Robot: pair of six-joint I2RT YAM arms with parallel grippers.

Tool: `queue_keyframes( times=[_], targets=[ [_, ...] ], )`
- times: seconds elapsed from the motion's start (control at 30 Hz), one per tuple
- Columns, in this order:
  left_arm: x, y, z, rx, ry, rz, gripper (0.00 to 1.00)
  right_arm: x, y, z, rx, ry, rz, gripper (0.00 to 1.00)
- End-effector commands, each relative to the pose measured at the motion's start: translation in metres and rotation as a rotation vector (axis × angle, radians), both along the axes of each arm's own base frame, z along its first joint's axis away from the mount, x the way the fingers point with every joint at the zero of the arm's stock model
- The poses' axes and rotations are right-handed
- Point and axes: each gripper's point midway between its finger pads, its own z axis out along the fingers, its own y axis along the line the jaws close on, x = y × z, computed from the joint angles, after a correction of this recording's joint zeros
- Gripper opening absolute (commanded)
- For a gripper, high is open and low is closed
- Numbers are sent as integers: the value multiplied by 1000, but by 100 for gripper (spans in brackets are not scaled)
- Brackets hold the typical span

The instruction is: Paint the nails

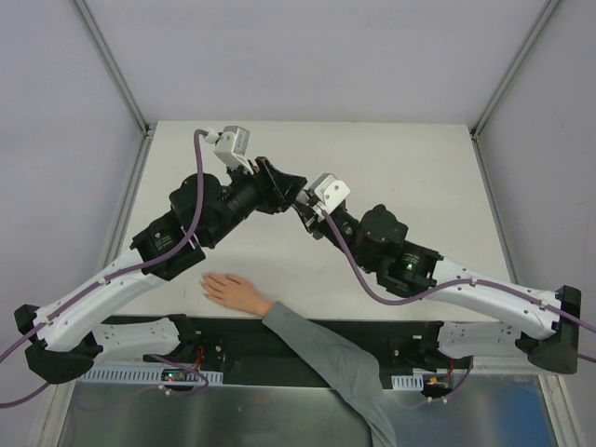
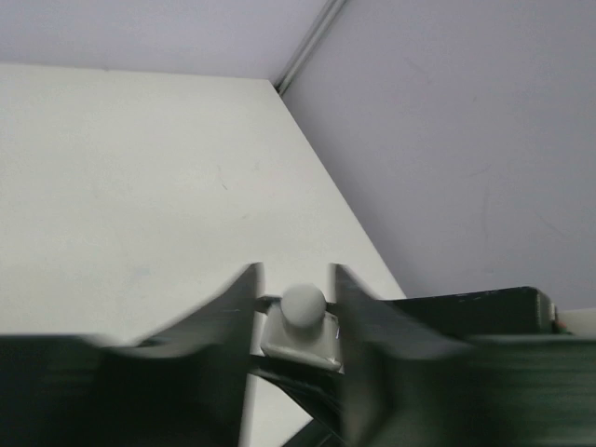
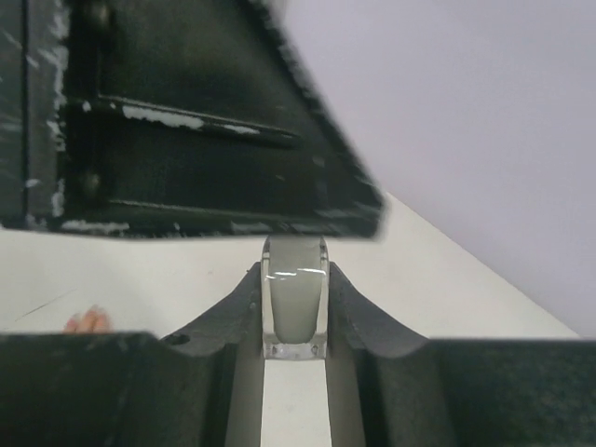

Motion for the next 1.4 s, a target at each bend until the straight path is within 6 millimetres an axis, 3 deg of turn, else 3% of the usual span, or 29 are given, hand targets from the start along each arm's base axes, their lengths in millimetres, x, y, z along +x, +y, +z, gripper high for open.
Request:
queue_keyframes(
  times=[0.0, 0.03, 0.07, 0.13, 0.17, 0.23, 0.37, 0.53, 0.7, 0.83, 0.87, 0.9, 0.93, 0.97, 1.0, 1.03, 1.07, 1.1, 1.13, 1.2, 1.37],
  targets=[
    [-23, -3, 28, 3, -116, -145, 59, -54, 8, 29, 68, 14, 426, 0],
    [-31, -2, 40, -27, -164, -189, 64, -46, -2, 30, 87, 49, 443, 0],
    [-44, -9, 35, -23, -188, -289, 76, -68, 2, 27, 104, 117, 600, 0],
    [-55, -6, 45, -60, -263, -366, 82, -63, -12, 29, 143, 172, 648, 0],
    [-59, -8, 48, -82, -312, -398, 83, -80, -14, 35, 176, 216, 762, 0],
    [-74, -9, 51, -95, -379, -487, 82, -89, -22, 36, 190, 257, 876, 0],
    [-82, -14, 63, -155, -455, -566, 79, -105, -27, 54, 246, 306, 1024, 0],
    [-85, -24, 72, -221, -456, -671, 57, -103, -34, 71, 317, 278, 1062, 0],
    [-83, -27, 76, -233, -454, -671, 41, -88, -35, 71, 370, 322, 1046, 0],
    [-79, -30, 78, -230, -443, -669, 18, -68, -30, 64, 397, 335, 954, 0],
    [-72, -30, 77, -229, -424, -633, 0, -59, -29, 59, 389, 334, 901, 0],
    [-65, -31, 75, -222, -401, -608, 0, -53, -25, 56, 372, 325, 845, 0],
    [-59, -31, 74, -211, -398, -578, 0, -21, -31, 27, 356, 431, 558, 0],
    [-49, -30, 67, -178, -345, -529, 0, 3, -41, 15, 182, 226, 355, 0],
    [-30, -29, 62, -165, -302, -391, 0, -16, -27, 10, 103, 172, 270, 0],
    [-15, -26, 54, -118, -283, -288, 0, 33, -70, 9, 82, 94, -193, 0],
    [-5, -22, 40, -71, -232, -210, 0, 36, -77, 10, -17, 1, -306, 0],
    [21, -10, 26, -33, -174, -40, 0, 29, -72, 11, -52, -42, -345, 0],
    [26, -9, 24, -34, -142, -1, 0, 32, -79, 17, -23, -67, -438, 0],
    [37, -9, 10, -1, -102, 49, 0, 31, -66, 14, -54, -75, -412, 0],
    [32, -21, 15, -3, -108, -17, 0, 4, -33, 14, -9, -69, -81, 0]
  ],
)
